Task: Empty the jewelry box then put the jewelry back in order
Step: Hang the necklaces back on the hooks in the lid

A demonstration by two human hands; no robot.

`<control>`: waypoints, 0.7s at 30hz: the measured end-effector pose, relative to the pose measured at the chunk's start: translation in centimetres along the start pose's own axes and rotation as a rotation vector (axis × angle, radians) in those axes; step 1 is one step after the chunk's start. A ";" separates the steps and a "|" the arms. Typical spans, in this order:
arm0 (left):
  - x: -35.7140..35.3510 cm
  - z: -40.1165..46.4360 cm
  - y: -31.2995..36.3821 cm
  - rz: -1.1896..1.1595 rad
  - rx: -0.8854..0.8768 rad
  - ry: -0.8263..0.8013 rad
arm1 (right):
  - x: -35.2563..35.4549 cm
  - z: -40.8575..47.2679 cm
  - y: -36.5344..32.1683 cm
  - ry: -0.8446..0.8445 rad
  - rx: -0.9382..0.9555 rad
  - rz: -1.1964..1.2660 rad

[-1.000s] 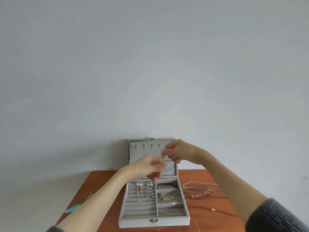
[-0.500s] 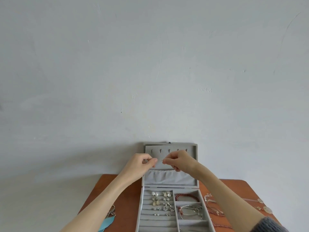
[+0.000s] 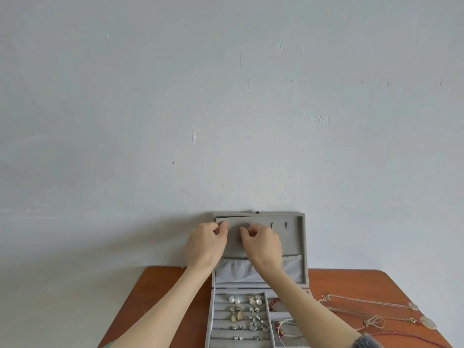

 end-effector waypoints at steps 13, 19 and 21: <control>-3.4 -4.2 1.9 0.479 -0.267 -0.316 | -1.3 -0.6 2.2 -0.241 -0.029 0.050; -2.8 -2.3 4.3 0.113 -0.214 -0.359 | -1.2 -0.9 2.8 -0.274 -0.008 0.087; -2.4 -1.4 3.9 -0.147 -0.092 -0.345 | -1.3 -1.0 3.1 -0.286 -0.005 0.118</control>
Point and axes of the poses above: each hand's wrist, its own z-axis towards the middle knuckle, its own x-axis out of the back of the hand, y = z × x, the point moved 10 cm from there along z, towards the middle knuckle, and after that the axes turned 9 degrees about -y, right-handed, at the moved point
